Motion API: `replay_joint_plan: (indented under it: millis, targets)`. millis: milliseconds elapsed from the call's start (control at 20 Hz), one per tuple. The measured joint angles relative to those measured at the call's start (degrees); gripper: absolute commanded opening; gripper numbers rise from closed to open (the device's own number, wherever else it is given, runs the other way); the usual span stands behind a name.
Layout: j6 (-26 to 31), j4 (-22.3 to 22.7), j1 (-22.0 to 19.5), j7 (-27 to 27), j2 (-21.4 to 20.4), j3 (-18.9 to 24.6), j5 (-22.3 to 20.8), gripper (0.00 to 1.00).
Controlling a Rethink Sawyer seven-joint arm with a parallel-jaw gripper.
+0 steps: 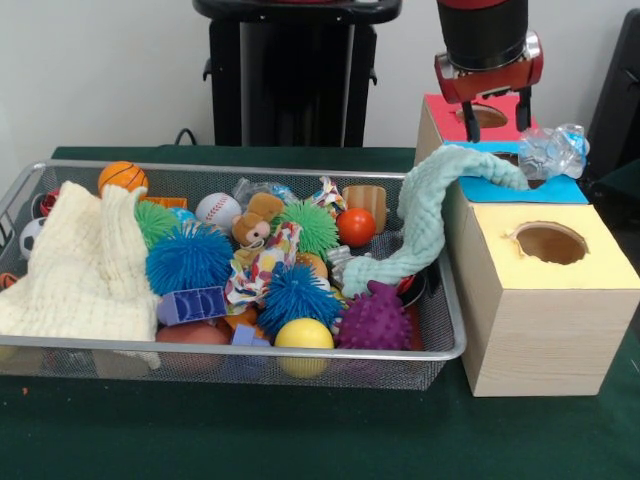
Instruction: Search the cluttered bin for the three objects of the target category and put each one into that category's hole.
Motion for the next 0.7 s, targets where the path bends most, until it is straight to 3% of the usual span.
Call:
replay_joint_plan:
  millis: [350,700]
  targets:
    - [-0.9,-1.5,2.1,0.0,-0.9,-3.4,-1.5,1.00]
    - [-8.3,-2.4,2.2,0.0,-0.4,-5.3,-4.1,1.00]
